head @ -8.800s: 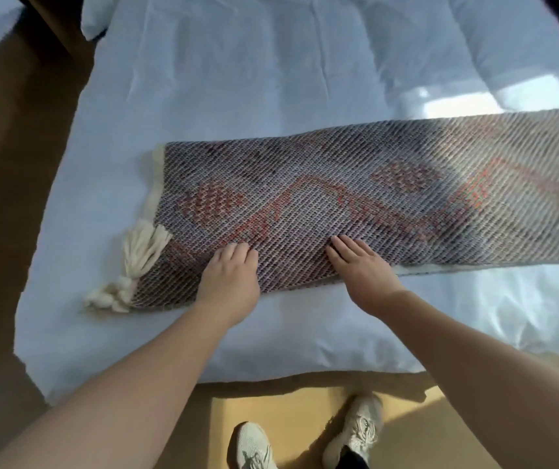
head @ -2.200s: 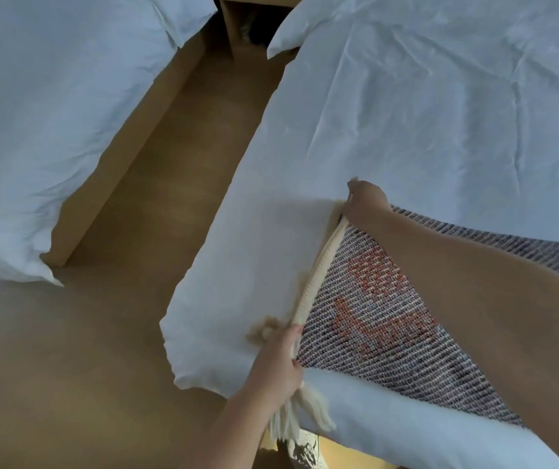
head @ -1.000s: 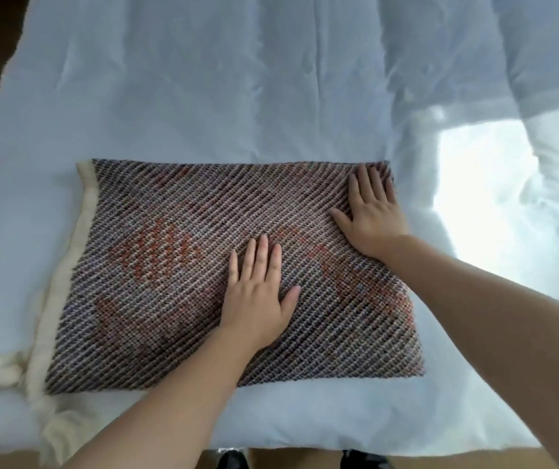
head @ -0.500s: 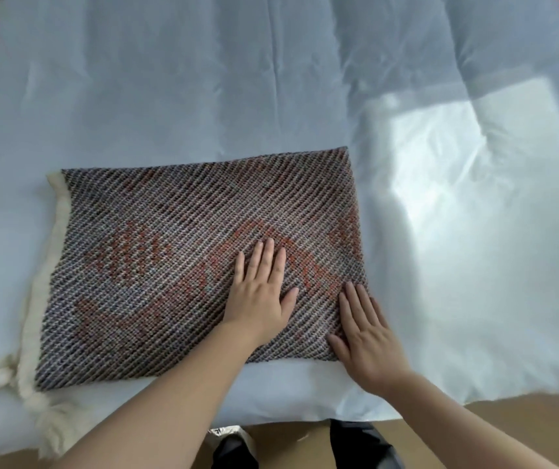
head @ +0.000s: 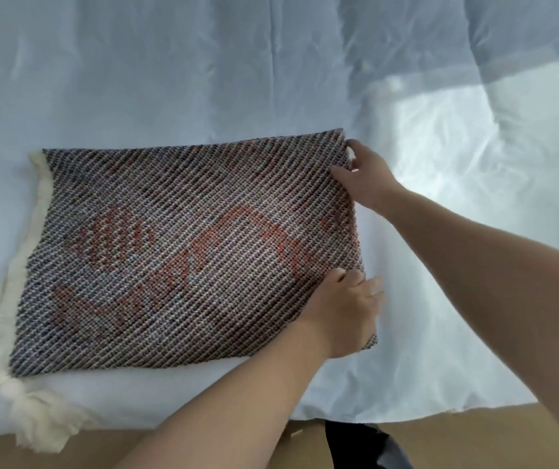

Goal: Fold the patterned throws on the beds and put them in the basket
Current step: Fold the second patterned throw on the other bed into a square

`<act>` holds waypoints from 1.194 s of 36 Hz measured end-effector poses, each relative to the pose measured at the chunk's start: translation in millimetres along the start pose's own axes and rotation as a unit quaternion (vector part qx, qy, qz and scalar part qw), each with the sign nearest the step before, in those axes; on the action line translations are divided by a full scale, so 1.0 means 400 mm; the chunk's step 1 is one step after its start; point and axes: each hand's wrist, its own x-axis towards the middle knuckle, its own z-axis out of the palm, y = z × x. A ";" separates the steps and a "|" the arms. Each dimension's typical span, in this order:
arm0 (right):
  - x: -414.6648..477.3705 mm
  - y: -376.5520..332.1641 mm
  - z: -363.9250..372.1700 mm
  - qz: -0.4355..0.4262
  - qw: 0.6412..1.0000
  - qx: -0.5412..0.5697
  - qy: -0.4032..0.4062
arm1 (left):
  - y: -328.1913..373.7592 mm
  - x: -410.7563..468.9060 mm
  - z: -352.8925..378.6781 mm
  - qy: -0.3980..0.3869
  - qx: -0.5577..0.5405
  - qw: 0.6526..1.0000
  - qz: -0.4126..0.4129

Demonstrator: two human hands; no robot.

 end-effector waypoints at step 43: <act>-0.063 -0.694 0.451 -0.030 0.999 0.002 -0.010 | -0.240 -0.642 -0.331 0.202 -0.272 0.830 -0.443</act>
